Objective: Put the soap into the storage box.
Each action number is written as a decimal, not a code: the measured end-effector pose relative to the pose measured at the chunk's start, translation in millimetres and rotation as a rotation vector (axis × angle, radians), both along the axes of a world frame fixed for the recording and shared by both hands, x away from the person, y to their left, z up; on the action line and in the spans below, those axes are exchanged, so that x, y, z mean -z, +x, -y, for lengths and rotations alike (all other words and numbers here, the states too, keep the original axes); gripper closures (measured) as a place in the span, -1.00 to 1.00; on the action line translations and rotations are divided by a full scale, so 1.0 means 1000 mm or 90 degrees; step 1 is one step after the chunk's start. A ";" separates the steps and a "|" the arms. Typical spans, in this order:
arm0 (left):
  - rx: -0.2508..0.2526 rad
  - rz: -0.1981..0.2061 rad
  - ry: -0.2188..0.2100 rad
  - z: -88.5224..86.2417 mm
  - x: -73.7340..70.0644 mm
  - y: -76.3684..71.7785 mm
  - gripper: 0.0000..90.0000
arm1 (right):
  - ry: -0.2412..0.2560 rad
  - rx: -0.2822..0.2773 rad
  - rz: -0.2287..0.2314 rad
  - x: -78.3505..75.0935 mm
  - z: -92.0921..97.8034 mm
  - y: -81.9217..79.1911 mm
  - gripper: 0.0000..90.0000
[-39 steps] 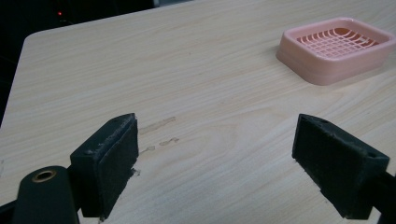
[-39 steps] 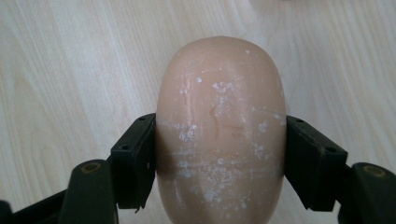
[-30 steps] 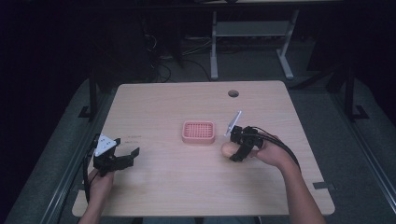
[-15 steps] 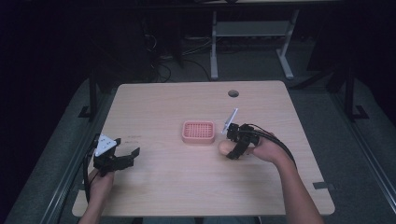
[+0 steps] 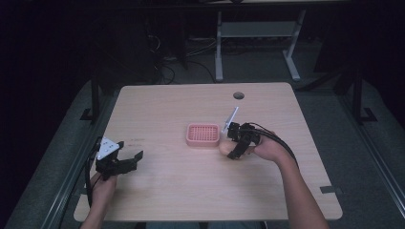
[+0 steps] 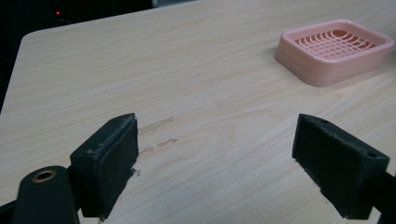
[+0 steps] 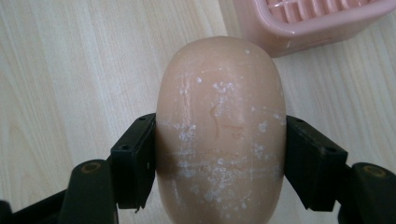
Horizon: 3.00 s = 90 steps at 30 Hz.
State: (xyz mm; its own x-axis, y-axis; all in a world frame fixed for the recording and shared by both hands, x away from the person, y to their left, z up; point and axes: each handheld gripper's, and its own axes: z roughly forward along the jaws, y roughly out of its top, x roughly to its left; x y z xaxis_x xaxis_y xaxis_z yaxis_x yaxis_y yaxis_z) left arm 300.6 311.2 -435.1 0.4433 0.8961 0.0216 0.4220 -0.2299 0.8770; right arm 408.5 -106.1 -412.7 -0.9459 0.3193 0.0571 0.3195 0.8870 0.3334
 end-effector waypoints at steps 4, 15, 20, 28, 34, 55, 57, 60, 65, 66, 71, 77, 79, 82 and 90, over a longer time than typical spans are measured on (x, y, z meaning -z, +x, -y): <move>0.000 0.000 0.000 0.000 0.000 0.000 -0.68 | -0.004 -0.010 -0.002 0.000 -0.005 0.003 -0.29; 0.000 0.001 -0.002 0.000 0.000 0.000 -0.69 | -0.007 -0.017 0.001 -0.007 -0.017 0.013 -0.29; 0.000 0.001 -0.004 -0.001 0.000 0.000 -0.69 | 0.001 -0.018 0.000 -0.009 -0.023 0.020 -0.29; 0.001 0.001 -0.003 -0.001 0.000 0.000 -0.69 | -0.010 -0.024 -0.002 -0.011 -0.032 0.028 -0.29; 0.001 0.001 -0.004 -0.001 0.000 0.001 -0.69 | 0.001 -0.025 -0.006 -0.012 -0.036 0.032 -0.29; -0.002 0.001 -0.006 -0.002 -0.001 0.000 -0.69 | 0.001 -0.040 0.003 -0.024 -0.055 0.051 -0.29; -0.002 0.001 -0.006 -0.002 -0.001 0.000 -0.68 | -0.003 -0.038 0.000 -0.024 -0.058 0.053 -0.29; -0.001 0.001 -0.006 -0.002 -0.001 0.000 -0.69 | -0.013 -0.046 0.002 -0.026 -0.065 0.056 -0.29; -0.001 0.001 -0.006 -0.002 -0.001 0.000 -0.68 | 0.002 -0.046 0.000 -0.027 -0.069 0.060 -0.29; -0.001 0.001 -0.006 -0.002 -0.001 0.000 -0.69 | -0.002 -0.046 -0.005 -0.027 -0.071 0.061 -0.29; -0.002 0.001 -0.007 -0.002 -0.001 0.000 -0.69 | -0.017 -0.050 0.000 -0.027 -0.076 0.066 -0.29; 0.000 0.000 -0.007 -0.002 -0.001 0.000 -0.69 | -0.008 -0.046 -0.003 -0.028 -0.080 0.070 -0.29; 0.000 0.002 -0.010 -0.001 -0.001 0.000 -0.69 | -0.015 -0.049 -0.001 -0.025 -0.082 0.072 -0.29; 0.000 0.000 -0.008 -0.002 -0.001 0.000 -0.68 | -0.032 -0.050 -0.007 -0.020 -0.087 0.074 -0.29; 0.002 0.001 -0.009 -0.001 -0.001 0.000 -0.69 | -0.052 -0.057 -0.014 -0.011 -0.097 0.077 -0.29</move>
State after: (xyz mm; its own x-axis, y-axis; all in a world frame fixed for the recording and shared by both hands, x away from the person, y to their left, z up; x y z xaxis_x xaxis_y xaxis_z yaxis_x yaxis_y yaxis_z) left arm 300.8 312.1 -434.5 0.4464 0.8948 0.0103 0.4194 -0.2194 0.8809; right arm 485.8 -9.4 -401.7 -0.9696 0.2382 0.0554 0.2444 0.9362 0.2526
